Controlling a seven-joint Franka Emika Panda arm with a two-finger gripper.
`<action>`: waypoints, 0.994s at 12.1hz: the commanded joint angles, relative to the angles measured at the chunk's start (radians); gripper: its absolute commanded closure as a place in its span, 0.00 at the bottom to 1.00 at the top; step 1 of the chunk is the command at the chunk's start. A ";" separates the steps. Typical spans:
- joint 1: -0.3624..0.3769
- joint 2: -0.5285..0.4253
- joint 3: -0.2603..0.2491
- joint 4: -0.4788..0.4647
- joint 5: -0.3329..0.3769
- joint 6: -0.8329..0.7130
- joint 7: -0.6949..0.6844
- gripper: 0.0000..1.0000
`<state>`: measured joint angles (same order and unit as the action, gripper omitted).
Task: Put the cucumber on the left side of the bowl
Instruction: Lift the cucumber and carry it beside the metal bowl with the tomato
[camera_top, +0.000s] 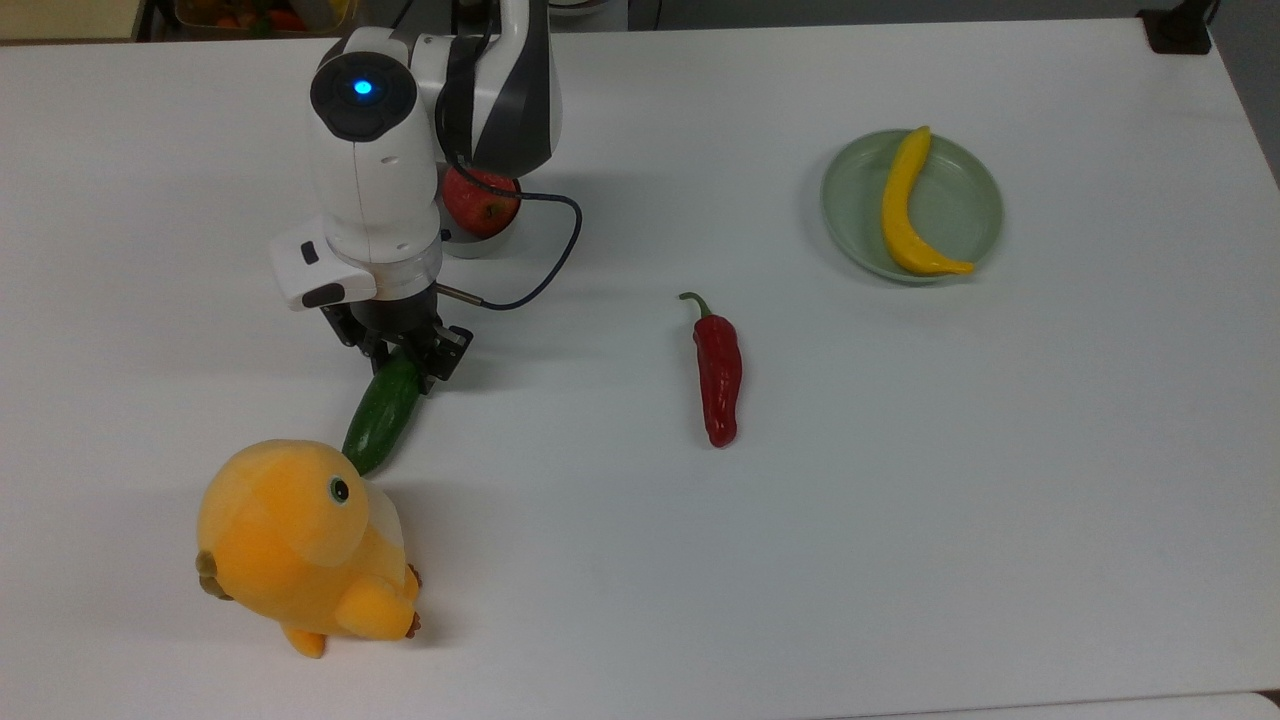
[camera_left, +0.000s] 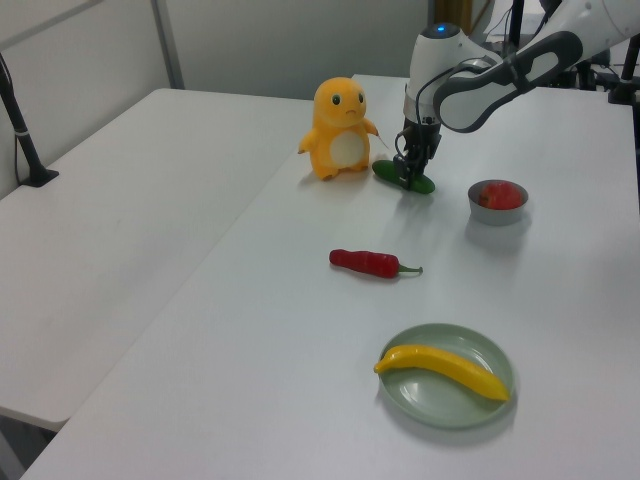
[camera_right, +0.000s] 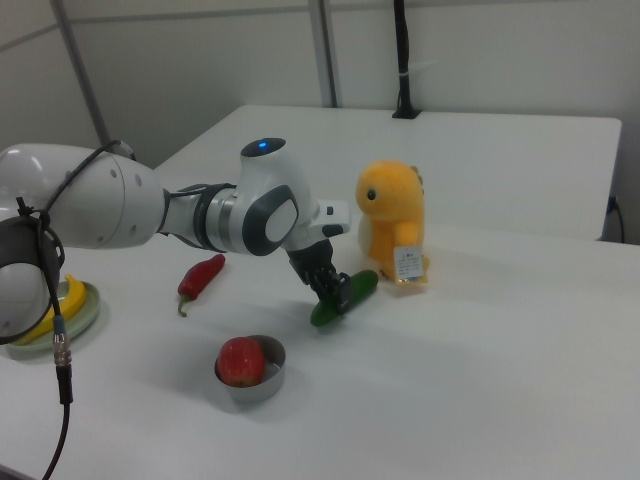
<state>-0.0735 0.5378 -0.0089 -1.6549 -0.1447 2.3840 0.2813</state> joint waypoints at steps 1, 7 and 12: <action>0.006 -0.050 0.007 -0.022 -0.023 0.006 0.016 1.00; 0.018 -0.287 0.136 -0.282 -0.012 -0.020 0.025 1.00; 0.075 -0.482 0.141 -0.446 0.014 -0.078 0.021 1.00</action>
<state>-0.0364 0.1765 0.1348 -1.9730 -0.1434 2.3211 0.2851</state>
